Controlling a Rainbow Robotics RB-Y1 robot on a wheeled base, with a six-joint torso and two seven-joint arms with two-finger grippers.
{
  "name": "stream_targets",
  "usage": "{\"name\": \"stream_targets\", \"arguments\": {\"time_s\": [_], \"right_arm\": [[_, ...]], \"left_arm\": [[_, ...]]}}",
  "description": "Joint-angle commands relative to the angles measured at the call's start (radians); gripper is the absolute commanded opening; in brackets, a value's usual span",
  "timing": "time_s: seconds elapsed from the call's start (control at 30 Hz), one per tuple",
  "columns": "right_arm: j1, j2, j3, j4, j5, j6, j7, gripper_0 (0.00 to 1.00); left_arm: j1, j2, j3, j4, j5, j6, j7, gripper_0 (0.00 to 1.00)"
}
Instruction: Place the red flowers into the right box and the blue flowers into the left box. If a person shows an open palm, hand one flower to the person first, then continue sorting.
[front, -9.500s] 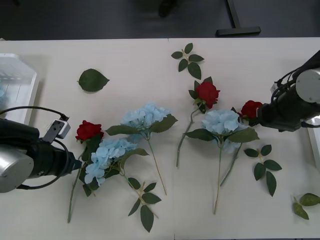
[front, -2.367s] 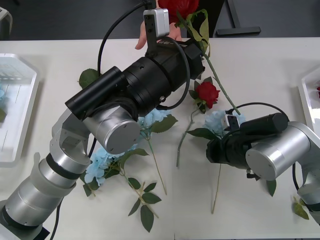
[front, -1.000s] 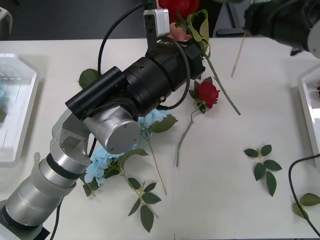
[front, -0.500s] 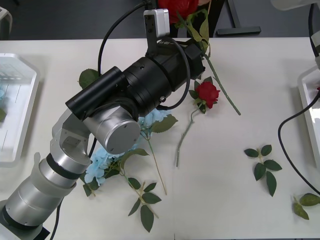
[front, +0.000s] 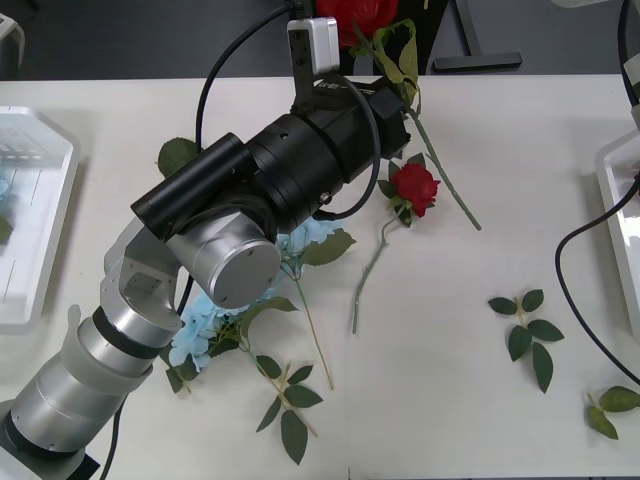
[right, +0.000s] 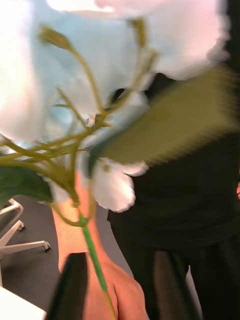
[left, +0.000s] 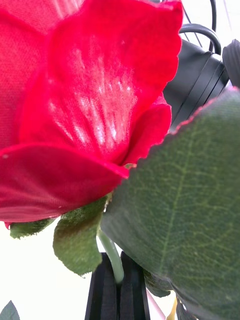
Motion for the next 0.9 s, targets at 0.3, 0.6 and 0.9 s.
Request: {"name": "stream_targets", "arguments": {"time_s": [0.3, 0.6, 0.9], "right_arm": [[-0.046, -0.015, 0.013, -0.010, -0.059, -0.017, 0.015, 0.72], [-0.020, -0.136, 0.021, -0.012, -0.279, 0.146, 0.024, 0.71], [0.142, -0.346, 0.022, -0.016, -0.695, 0.436, 0.144, 0.72]], "left_arm": [[-0.039, -0.024, -0.016, -0.021, -0.009, -0.015, 0.075, 0.00], [-0.039, -0.024, -0.016, -0.021, -0.009, -0.015, 0.075, 0.00], [-0.039, -0.024, -0.016, -0.021, -0.009, -0.015, 0.075, 0.00]]}}
